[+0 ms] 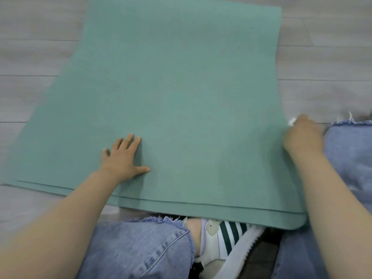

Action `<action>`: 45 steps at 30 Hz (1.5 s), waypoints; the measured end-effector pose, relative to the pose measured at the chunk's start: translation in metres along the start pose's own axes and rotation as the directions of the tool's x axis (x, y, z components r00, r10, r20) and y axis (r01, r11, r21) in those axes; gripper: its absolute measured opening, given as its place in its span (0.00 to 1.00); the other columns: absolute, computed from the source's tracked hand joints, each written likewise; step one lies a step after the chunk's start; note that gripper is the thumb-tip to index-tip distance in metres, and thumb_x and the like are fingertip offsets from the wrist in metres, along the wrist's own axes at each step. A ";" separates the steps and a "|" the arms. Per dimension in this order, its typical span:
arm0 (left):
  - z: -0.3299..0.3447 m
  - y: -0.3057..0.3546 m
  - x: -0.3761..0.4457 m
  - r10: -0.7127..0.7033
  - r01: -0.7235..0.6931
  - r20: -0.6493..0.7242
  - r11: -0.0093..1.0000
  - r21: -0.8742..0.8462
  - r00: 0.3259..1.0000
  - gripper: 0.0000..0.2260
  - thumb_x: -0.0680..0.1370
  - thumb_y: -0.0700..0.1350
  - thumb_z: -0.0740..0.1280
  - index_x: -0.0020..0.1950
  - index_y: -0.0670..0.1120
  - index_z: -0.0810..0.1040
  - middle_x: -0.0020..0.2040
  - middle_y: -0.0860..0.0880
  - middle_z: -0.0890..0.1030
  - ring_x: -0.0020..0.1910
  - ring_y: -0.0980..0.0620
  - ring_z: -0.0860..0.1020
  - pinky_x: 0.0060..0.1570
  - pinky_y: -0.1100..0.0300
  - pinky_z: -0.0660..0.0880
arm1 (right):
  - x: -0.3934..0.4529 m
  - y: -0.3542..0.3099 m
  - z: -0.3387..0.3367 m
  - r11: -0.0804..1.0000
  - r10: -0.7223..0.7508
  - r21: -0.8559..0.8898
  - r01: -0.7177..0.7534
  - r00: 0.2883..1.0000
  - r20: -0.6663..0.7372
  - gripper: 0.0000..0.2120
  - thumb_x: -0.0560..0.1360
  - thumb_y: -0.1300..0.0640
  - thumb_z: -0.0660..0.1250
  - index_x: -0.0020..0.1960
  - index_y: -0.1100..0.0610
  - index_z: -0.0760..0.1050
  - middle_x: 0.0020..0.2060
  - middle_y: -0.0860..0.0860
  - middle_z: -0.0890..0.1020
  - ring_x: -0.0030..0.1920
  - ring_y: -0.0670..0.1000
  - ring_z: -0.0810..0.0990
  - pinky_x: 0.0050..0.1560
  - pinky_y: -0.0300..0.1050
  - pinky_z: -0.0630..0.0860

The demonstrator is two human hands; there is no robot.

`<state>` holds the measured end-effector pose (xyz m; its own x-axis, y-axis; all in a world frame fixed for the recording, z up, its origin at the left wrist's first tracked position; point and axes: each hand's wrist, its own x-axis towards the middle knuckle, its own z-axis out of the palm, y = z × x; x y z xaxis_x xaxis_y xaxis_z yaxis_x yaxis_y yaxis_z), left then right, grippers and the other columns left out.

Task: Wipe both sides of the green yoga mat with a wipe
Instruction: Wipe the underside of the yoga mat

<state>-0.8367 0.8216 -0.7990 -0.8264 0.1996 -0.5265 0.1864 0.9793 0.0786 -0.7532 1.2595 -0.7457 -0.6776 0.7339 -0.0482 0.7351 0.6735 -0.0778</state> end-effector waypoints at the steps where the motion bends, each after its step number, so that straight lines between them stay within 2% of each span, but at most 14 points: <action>1: 0.001 0.000 -0.001 0.000 0.000 -0.001 1.000 -0.011 1.000 0.48 0.71 0.69 0.68 0.80 0.58 0.42 0.81 0.55 0.42 0.80 0.48 0.44 0.75 0.38 0.51 | -0.003 -0.019 0.009 0.995 -0.098 0.006 0.098 0.995 0.013 0.10 0.75 0.67 0.58 0.55 0.67 0.71 0.53 0.67 0.77 0.55 0.67 0.77 0.53 0.57 0.74; 7: 0.002 0.000 -0.002 -0.012 0.012 0.012 0.998 -0.060 1.000 0.48 0.72 0.67 0.69 0.81 0.58 0.42 0.81 0.56 0.41 0.80 0.49 0.42 0.75 0.36 0.50 | -0.082 -0.155 0.068 0.937 -0.261 0.291 0.193 0.941 0.217 0.10 0.80 0.63 0.55 0.57 0.64 0.72 0.56 0.62 0.79 0.57 0.61 0.78 0.53 0.50 0.73; 10: 0.000 0.000 0.001 -0.005 0.008 0.031 0.997 -0.078 1.000 0.49 0.71 0.66 0.71 0.80 0.58 0.42 0.81 0.56 0.41 0.80 0.48 0.42 0.75 0.35 0.50 | -0.150 -0.212 0.067 0.714 -0.671 0.503 0.487 0.680 0.296 0.08 0.79 0.61 0.57 0.53 0.63 0.73 0.53 0.62 0.79 0.55 0.61 0.78 0.49 0.49 0.70; 13: -0.001 0.000 0.002 0.000 0.004 0.054 0.997 -0.074 0.999 0.49 0.71 0.66 0.71 0.80 0.58 0.41 0.81 0.56 0.40 0.80 0.48 0.41 0.74 0.35 0.49 | -0.155 -0.207 0.067 0.620 -0.785 0.509 0.597 0.488 0.382 0.10 0.81 0.54 0.57 0.55 0.60 0.71 0.57 0.60 0.78 0.59 0.59 0.76 0.55 0.53 0.69; 16: -0.004 0.000 0.001 -0.004 0.008 0.073 0.998 -0.058 0.997 0.50 0.71 0.66 0.71 0.80 0.58 0.40 0.81 0.55 0.39 0.80 0.48 0.40 0.74 0.34 0.49 | -0.098 -0.134 0.061 0.793 -0.609 0.324 0.516 0.698 0.377 0.12 0.80 0.54 0.59 0.56 0.61 0.72 0.58 0.61 0.78 0.60 0.59 0.76 0.58 0.49 0.69; 20: -0.005 0.004 0.000 -0.014 0.020 0.074 0.997 -0.068 0.997 0.50 0.71 0.65 0.72 0.80 0.58 0.41 0.81 0.55 0.39 0.80 0.47 0.40 0.74 0.34 0.49 | -0.032 -0.010 0.039 0.996 -0.083 0.064 0.069 0.966 0.244 0.17 0.78 0.52 0.64 0.58 0.65 0.70 0.59 0.63 0.78 0.60 0.62 0.75 0.57 0.50 0.71; 22: -0.008 0.006 0.001 -0.017 0.022 0.080 0.998 -0.067 0.997 0.50 0.71 0.65 0.72 0.80 0.58 0.41 0.81 0.55 0.39 0.80 0.47 0.40 0.74 0.34 0.49 | -0.030 -0.016 0.042 0.999 0.016 0.023 -0.023 0.961 0.275 0.20 0.78 0.51 0.64 0.60 0.65 0.70 0.61 0.62 0.76 0.62 0.61 0.74 0.60 0.50 0.71; 25: -0.007 0.006 0.001 -0.018 0.023 0.085 0.998 -0.066 0.996 0.50 0.71 0.65 0.72 0.80 0.58 0.41 0.81 0.55 0.39 0.80 0.47 0.40 0.74 0.34 0.49 | -0.075 -0.103 0.059 0.975 -0.198 0.163 0.149 0.916 0.348 0.17 0.79 0.52 0.62 0.59 0.65 0.71 0.59 0.63 0.78 0.60 0.60 0.76 0.56 0.49 0.72; 28: -0.006 0.005 0.002 -0.008 0.014 0.085 0.998 -0.069 0.996 0.48 0.73 0.63 0.71 0.80 0.57 0.41 0.81 0.55 0.39 0.80 0.47 0.41 0.74 0.33 0.50 | -0.170 -0.201 0.066 0.765 -0.631 0.443 0.467 0.680 0.372 0.12 0.79 0.55 0.60 0.54 0.63 0.72 0.54 0.63 0.79 0.56 0.62 0.78 0.50 0.50 0.72; 31: -0.007 -0.001 0.004 0.018 -0.010 0.106 0.997 -0.076 0.994 0.46 0.74 0.60 0.71 0.80 0.58 0.41 0.81 0.55 0.38 0.80 0.47 0.41 0.73 0.33 0.50 | -0.199 -0.222 0.067 0.621 -0.784 0.479 0.621 0.477 0.398 0.10 0.79 0.56 0.60 0.56 0.62 0.70 0.54 0.62 0.78 0.56 0.61 0.77 0.53 0.52 0.72; 35: -0.012 -0.005 0.006 0.039 -0.029 0.183 0.998 -0.058 0.982 0.51 0.72 0.58 0.75 0.80 0.58 0.39 0.80 0.56 0.36 0.79 0.47 0.39 0.74 0.34 0.49 | -0.121 -0.127 0.064 0.806 -0.592 0.280 0.522 0.714 0.373 0.11 0.78 0.55 0.61 0.57 0.61 0.71 0.56 0.60 0.78 0.58 0.59 0.77 0.54 0.48 0.70; 38: -0.014 -0.003 0.006 0.034 -0.027 0.182 0.999 -0.039 0.983 0.52 0.71 0.58 0.75 0.80 0.58 0.39 0.80 0.55 0.36 0.79 0.47 0.39 0.74 0.34 0.50 | -0.070 -0.014 0.049 0.986 -0.161 0.003 0.167 0.946 0.281 0.09 0.75 0.63 0.61 0.55 0.64 0.69 0.54 0.64 0.78 0.55 0.63 0.78 0.53 0.52 0.73; 41: -0.014 -0.002 0.007 0.034 -0.026 0.175 0.999 -0.048 0.984 0.52 0.71 0.58 0.76 0.80 0.58 0.39 0.80 0.55 0.37 0.79 0.47 0.39 0.74 0.34 0.51 | -0.063 0.008 0.048 0.999 0.030 -0.031 -0.023 0.968 0.249 0.11 0.75 0.63 0.61 0.57 0.65 0.70 0.56 0.64 0.77 0.57 0.62 0.77 0.56 0.51 0.73; 45: -0.011 -0.005 0.007 0.040 -0.030 0.173 0.998 -0.056 0.984 0.52 0.71 0.57 0.76 0.80 0.59 0.39 0.80 0.56 0.36 0.79 0.47 0.39 0.74 0.34 0.49 | -0.128 -0.119 0.074 0.888 -0.460 0.163 0.430 0.824 0.330 0.11 0.78 0.62 0.57 0.56 0.62 0.75 0.55 0.60 0.78 0.57 0.59 0.77 0.54 0.48 0.72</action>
<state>-0.8497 0.8186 -0.7935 -0.7142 0.2295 -0.6613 0.1816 0.9731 0.1417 -0.7558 1.0785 -0.8035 -0.9049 0.2660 -0.3322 0.3570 0.8994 -0.2522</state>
